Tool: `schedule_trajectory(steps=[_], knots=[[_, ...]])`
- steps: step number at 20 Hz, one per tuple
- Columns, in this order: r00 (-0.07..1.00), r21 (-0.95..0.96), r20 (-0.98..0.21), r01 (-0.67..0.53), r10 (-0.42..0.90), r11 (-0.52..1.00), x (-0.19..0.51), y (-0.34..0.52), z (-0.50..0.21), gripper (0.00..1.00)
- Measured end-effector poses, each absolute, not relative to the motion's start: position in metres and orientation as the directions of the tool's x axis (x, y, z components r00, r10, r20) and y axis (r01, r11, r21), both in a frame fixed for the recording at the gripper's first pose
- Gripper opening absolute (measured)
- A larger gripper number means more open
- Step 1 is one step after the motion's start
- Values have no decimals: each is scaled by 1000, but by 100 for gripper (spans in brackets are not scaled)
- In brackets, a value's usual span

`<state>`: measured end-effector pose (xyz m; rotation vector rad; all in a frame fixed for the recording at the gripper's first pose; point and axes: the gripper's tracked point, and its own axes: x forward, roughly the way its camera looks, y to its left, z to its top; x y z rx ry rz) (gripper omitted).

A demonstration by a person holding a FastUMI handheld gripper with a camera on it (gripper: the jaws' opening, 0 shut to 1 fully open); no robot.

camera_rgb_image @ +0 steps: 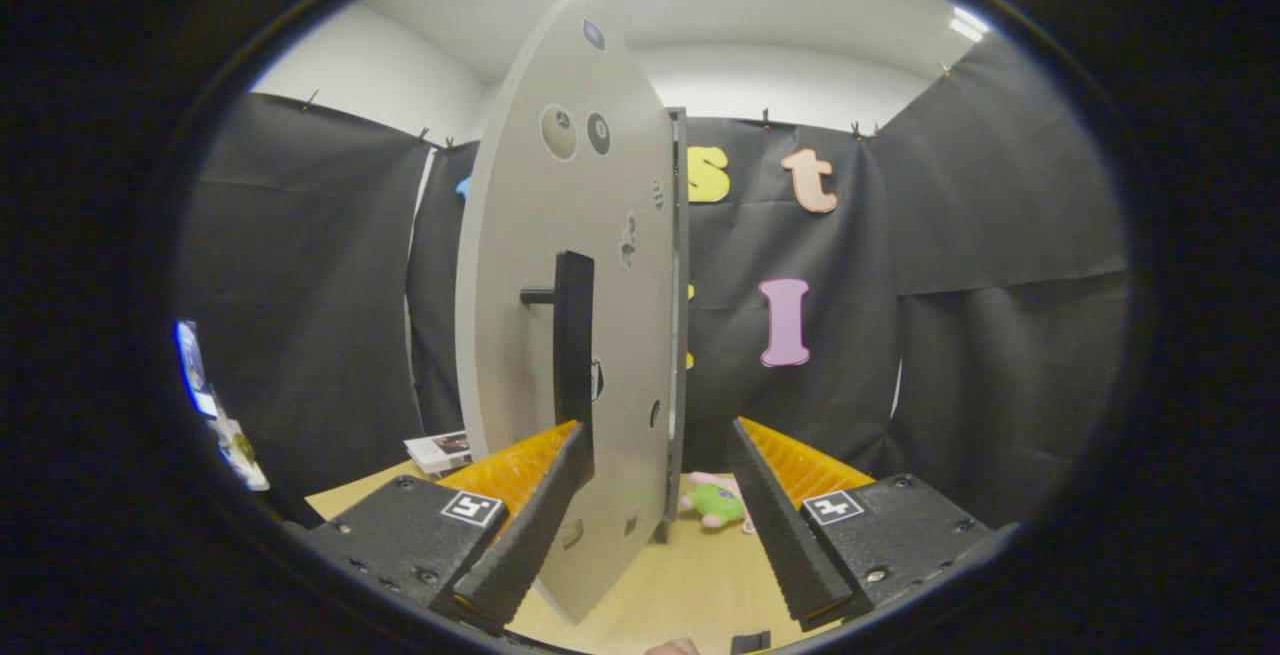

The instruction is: Open the shoe cabinet door, grab the shoes and put them into the shoe cabinet, then close the shoe cabinet door.

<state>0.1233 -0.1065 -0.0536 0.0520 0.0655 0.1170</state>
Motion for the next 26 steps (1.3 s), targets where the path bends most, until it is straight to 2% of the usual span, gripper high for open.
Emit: schedule_trajectory(steps=[6, 11, 14, 16, 22, 26], knots=[[978, 183, -78, -179, 195, 967, 137, -64, -57, 95], [971, 152, -79, -211, 225, 965, 155, -6, -56, 96], [931, 164, -61, -348, 361, 923, 155, 53, -55, 97], [930, 173, -34, -355, 366, 919, 151, 67, -49, 98], [943, 16, 0, -333, 333, 943, 103, 91, -45, 99], [913, 89, 12, -408, 409, 909, 60, 112, -47, 99]])
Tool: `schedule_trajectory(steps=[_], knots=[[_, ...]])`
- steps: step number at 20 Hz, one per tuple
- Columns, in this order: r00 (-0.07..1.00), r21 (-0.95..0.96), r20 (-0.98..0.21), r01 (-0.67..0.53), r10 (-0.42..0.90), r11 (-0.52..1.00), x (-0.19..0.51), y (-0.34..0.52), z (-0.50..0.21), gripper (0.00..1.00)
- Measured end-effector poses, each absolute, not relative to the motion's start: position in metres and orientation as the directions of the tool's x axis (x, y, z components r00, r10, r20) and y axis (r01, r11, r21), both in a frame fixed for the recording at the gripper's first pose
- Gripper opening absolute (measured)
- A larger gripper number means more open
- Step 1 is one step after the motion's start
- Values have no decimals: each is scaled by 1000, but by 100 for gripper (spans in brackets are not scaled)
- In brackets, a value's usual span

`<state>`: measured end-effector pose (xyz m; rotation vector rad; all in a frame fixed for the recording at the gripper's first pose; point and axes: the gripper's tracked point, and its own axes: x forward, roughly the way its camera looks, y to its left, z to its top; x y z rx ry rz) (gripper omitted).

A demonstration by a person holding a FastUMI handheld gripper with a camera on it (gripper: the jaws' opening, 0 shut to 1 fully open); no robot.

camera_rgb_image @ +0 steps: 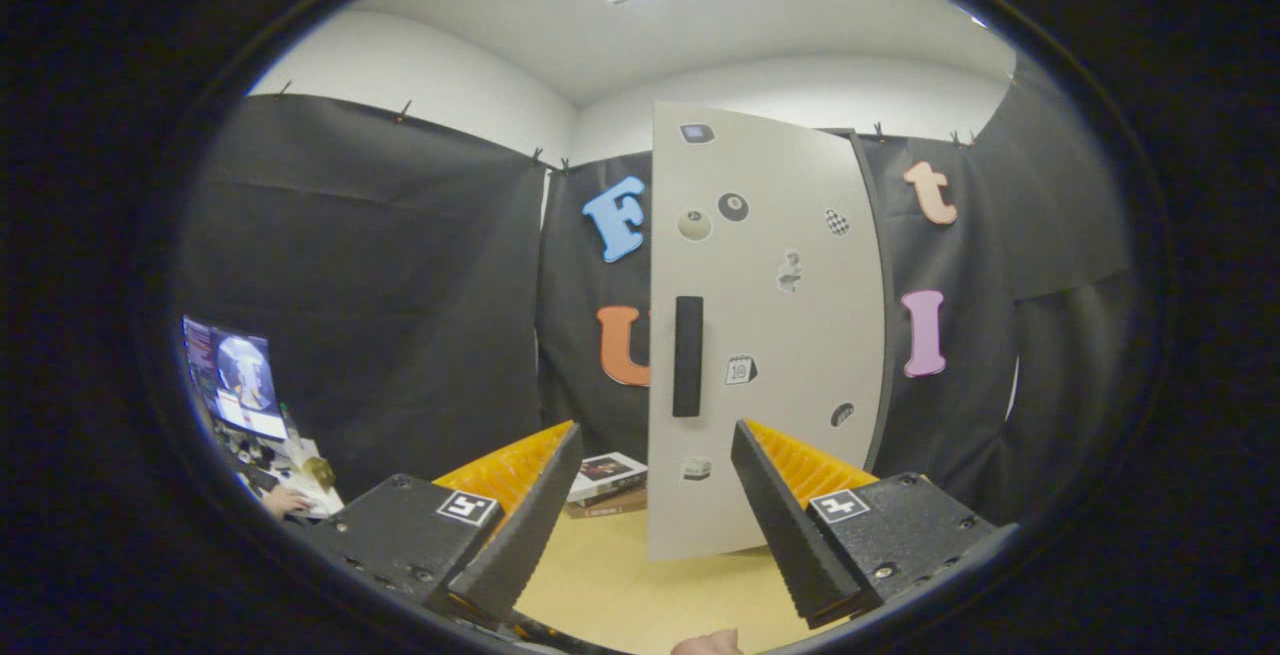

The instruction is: Open the shoe cabinet door, grab the shoes and put them into the shoe cabinet, then close the shoe cabinet door.

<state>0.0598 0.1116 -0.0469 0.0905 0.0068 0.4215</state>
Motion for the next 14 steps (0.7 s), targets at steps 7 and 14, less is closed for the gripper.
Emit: schedule_trajectory(steps=[7, 14], knots=[[981, 94, -67, -174, 180, 980, 23, 56, -73, 99], [985, 67, -113, -126, 134, 990, -10, 29, -96, 98]])
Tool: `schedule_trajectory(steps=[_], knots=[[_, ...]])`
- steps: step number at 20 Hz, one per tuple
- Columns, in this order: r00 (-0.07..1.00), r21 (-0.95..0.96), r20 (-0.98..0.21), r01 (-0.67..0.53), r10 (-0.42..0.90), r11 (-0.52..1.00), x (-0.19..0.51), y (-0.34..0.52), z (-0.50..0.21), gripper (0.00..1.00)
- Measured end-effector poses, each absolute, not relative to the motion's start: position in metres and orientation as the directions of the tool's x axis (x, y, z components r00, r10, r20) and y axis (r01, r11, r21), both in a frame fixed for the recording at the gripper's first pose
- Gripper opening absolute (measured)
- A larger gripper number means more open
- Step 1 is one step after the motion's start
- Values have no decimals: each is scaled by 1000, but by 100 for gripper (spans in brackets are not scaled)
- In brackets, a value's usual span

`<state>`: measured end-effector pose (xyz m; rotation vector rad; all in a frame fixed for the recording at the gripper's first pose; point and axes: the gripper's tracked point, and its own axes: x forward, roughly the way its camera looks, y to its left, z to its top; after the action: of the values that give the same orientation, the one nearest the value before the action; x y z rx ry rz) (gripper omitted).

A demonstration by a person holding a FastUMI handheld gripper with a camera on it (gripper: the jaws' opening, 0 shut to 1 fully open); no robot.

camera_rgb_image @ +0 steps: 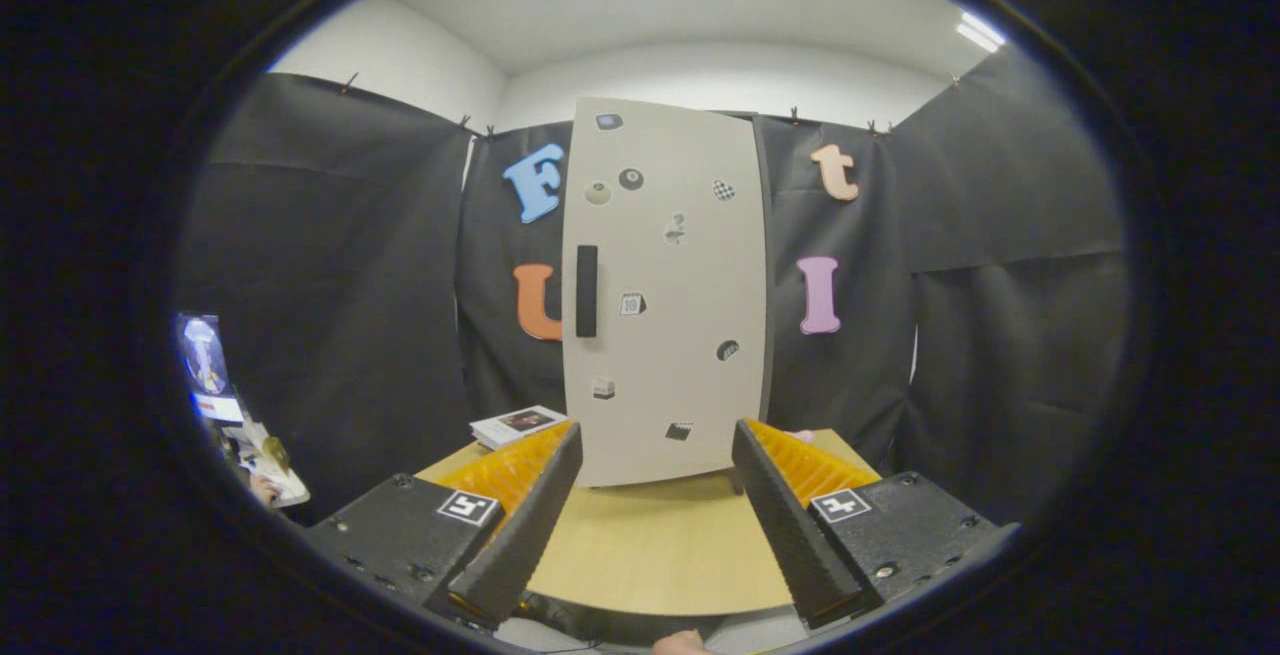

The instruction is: Open the shoe cabinet door, grab the shoes and put them into the shoe cabinet, then close the shoe cabinet door.

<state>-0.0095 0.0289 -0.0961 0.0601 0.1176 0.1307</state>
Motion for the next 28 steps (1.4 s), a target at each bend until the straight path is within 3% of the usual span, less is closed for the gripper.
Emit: schedule_trajectory(steps=[10, 28], knots=[[999, 122, -45, 1, 4, 993, -37, -58, -86, 98], [998, 9, -4, -63, 63, 998, -51, -36, -80, 99]])
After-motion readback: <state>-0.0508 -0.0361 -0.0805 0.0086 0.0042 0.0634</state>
